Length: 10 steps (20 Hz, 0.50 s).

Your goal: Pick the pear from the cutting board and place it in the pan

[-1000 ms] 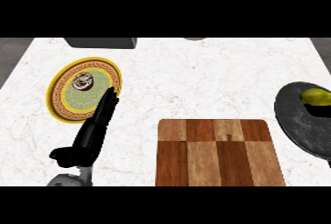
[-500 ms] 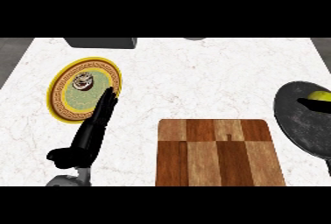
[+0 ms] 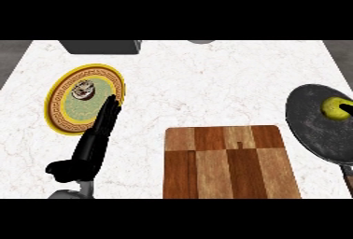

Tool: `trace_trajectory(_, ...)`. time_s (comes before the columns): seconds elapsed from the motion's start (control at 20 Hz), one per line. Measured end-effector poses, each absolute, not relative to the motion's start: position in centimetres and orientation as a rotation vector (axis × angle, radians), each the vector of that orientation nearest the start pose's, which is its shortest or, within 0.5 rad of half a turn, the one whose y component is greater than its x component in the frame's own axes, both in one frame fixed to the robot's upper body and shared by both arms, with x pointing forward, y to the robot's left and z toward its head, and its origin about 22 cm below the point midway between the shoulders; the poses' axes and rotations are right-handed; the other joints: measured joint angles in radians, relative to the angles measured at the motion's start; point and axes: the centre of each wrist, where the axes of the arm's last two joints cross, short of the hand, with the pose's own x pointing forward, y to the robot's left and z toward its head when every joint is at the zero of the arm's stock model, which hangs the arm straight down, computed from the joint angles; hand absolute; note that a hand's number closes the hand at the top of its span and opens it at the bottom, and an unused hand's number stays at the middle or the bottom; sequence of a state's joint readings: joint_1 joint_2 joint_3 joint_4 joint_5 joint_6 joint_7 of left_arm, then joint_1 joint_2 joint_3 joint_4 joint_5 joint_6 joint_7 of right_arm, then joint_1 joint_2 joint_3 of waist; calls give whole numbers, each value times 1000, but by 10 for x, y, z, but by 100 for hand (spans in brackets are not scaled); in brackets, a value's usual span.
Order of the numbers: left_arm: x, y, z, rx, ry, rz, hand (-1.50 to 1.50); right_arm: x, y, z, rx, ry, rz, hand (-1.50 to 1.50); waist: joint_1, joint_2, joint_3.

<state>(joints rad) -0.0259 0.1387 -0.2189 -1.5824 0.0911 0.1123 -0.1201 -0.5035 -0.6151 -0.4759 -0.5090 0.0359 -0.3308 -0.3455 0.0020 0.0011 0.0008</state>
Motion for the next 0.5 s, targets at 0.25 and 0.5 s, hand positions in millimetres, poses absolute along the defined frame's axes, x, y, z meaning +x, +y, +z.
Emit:
trace_trajectory(0.25,241,207,9,-51,-1694,-124,0,262,-503,8,-815,-1482,-301,-150,-15,-5,-1)
trace_trajectory(0.5,240,210,10,-48,-1686,-121,0,218,-506,-7,-711,-1546,-252,-150,-19,-6,-2)
